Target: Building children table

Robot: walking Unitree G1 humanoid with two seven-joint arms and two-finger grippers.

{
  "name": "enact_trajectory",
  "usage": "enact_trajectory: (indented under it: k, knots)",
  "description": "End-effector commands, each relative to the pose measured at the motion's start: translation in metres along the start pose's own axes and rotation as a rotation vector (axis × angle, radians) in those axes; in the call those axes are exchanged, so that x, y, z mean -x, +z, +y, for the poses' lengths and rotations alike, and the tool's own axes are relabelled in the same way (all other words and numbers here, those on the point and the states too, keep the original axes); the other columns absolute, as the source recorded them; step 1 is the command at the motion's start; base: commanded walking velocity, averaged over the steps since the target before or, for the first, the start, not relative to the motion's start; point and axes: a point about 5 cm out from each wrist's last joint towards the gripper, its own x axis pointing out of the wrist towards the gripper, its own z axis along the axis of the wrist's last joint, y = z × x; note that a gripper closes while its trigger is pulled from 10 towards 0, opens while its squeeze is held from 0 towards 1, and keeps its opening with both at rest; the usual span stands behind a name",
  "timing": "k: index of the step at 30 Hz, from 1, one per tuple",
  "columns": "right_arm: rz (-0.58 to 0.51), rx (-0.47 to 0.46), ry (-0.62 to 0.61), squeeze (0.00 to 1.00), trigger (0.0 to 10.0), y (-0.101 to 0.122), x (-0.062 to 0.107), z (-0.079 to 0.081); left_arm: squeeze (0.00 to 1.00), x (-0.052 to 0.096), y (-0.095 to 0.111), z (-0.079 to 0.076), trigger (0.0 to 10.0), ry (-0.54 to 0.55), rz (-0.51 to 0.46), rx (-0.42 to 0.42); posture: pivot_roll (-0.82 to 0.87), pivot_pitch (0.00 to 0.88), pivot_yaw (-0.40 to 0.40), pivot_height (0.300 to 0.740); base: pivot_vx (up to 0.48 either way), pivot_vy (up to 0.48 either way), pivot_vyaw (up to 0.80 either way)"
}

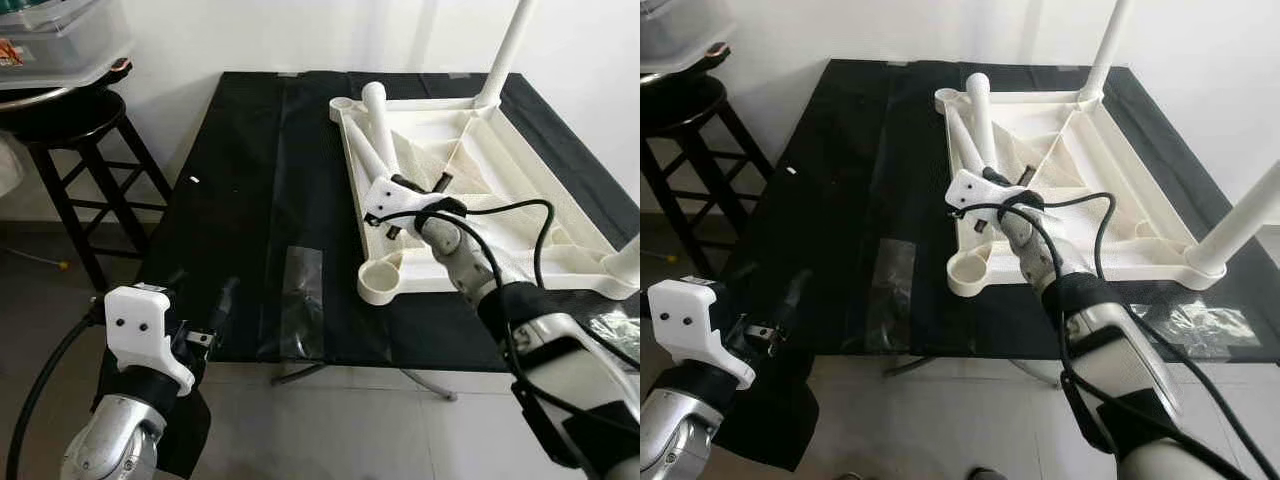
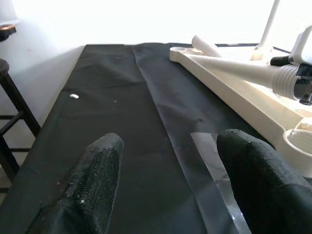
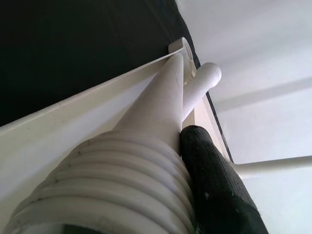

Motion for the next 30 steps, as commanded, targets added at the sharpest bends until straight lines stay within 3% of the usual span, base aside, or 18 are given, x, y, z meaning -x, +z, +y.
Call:
enact_trajectory:
  k: [1, 3, 8, 11, 14, 15, 16, 17, 18, 20, 21, 22, 24, 25, 26, 27, 29, 30]
  knots:
    - [-0.038, 0.017, -0.120, 0.00, 0.0, 0.004, 0.001, -0.021, 0.00, 0.001, 0.000, -0.001, 10.0, 0.006, 0.011, 0.004, 0.04, 0.167, -0.007, 0.740, 0.000, 0.000, 0.00]
    - [-0.099, -0.017, -0.234, 0.00, 0.0, 0.008, 0.007, -0.037, 0.00, -0.002, 0.002, 0.000, 10.0, 0.013, 0.008, 0.007, 0.03, 0.157, -0.005, 0.740, 0.000, 0.000, 0.00]
    - [-0.158, -0.060, -0.310, 0.00, 0.0, 0.014, 0.012, -0.049, 0.00, -0.007, 0.007, 0.000, 10.0, 0.011, -0.012, 0.021, 0.02, 0.148, -0.004, 0.740, 0.000, 0.000, 0.00]
    - [-0.272, -0.146, -0.427, 0.00, 0.0, 0.030, 0.022, -0.070, 0.00, -0.019, 0.022, 0.003, 10.0, 0.012, -0.088, 0.084, 0.01, 0.130, 0.001, 0.740, 0.000, 0.000, 0.00]
    - [-0.328, -0.199, -0.477, 0.00, 0.0, 0.036, 0.027, -0.079, 0.00, -0.025, 0.030, 0.004, 10.0, 0.011, -0.126, 0.117, 0.01, 0.128, 0.001, 0.740, 0.000, 0.000, 0.00]
    - [-0.426, -0.287, -0.507, 0.00, 0.0, 0.046, 0.033, -0.088, 0.00, -0.031, 0.039, 0.006, 10.0, 0.003, -0.170, 0.161, 0.00, 0.122, 0.002, 0.740, 0.000, 0.000, 0.00]
    - [-0.426, -0.287, -0.507, 0.00, 0.0, 0.046, 0.033, -0.088, 0.00, -0.031, 0.039, 0.006, 10.0, 0.003, -0.170, 0.161, 0.00, 0.122, 0.002, 0.740, 0.000, 0.000, 0.00]
    - [-0.524, -0.412, -0.506, 0.00, 0.0, 0.056, 0.038, -0.095, 0.00, -0.038, 0.046, 0.007, 10.0, -0.017, -0.204, 0.214, 0.00, 0.110, 0.003, 0.740, 0.000, 0.000, 0.00]
    - [-0.617, -0.646, -0.436, 0.00, 0.0, 0.063, 0.040, -0.100, 0.00, -0.045, 0.055, 0.008, 10.0, -0.065, -0.239, 0.311, 0.00, 0.100, 0.001, 0.740, 0.000, 0.000, 0.00]
    - [-0.617, -0.646, -0.436, 0.00, 0.0, 0.063, 0.040, -0.100, 0.00, -0.045, 0.055, 0.008, 10.0, -0.065, -0.239, 0.311, 0.00, 0.100, 0.001, 0.740, 0.000, 0.000, 0.00]
    - [-0.725, -0.917, -0.326, 0.00, 10.0, 0.066, 0.043, -0.107, 0.00, -0.052, 0.064, 0.008, 10.0, -0.144, -0.267, 0.429, 0.00, 0.089, 0.002, 0.740, 0.000, 0.000, 0.00]
    - [-0.857, -1.127, -0.169, 0.00, 10.0, 0.069, 0.049, -0.111, 0.00, -0.057, 0.070, 0.008, 10.0, -0.238, -0.271, 0.485, 0.00, 0.080, 0.004, 0.740, 0.000, 0.000, 0.00]
    - [-0.857, -1.127, -0.169, 0.00, 10.0, 0.069, 0.049, -0.111, 0.00, -0.057, 0.070, 0.008, 10.0, -0.238, -0.271, 0.485, 0.00, 0.080, 0.004, 0.740, 0.000, 0.000, 0.00]
    - [-0.977, -1.245, -0.029, 0.00, 10.0, 0.070, 0.056, -0.113, 0.00, -0.060, 0.075, 0.007, 10.0, -0.325, -0.269, 0.522, 0.00, 0.074, 0.008, 0.740, 0.000, 0.000, 0.00]
    - [-1.083, -1.299, 0.114, 0.00, 10.0, 0.071, 0.067, -0.112, 1.00, -0.062, 0.080, 0.007, 10.0, -0.411, -0.278, 0.583, 0.00, 0.065, 0.012, 0.740, 0.000, 0.000, 0.00]
    - [-1.083, -1.299, 0.114, 0.00, 10.0, 0.071, 0.067, -0.112, 1.00, -0.062, 0.080, 0.007, 10.0, -0.411, -0.278, 0.583, 0.00, 0.065, 0.012, 0.740, 0.000, 0.000, 0.00]
    - [-1.165, -1.313, 0.235, 0.00, 10.0, 0.070, 0.077, -0.108, 1.00, -0.065, 0.086, 0.009, 10.0, -0.451, -0.303, 0.624, 0.00, 0.061, 0.015, 0.740, 0.000, 0.000, 0.00]
    - [-1.228, -1.330, 0.325, 0.00, 10.0, 0.069, 0.087, -0.104, 1.00, -0.069, 0.091, 0.011, 10.0, -0.476, -0.328, 0.692, 0.00, 0.056, 0.020, 0.740, 0.000, 0.000, 0.00]
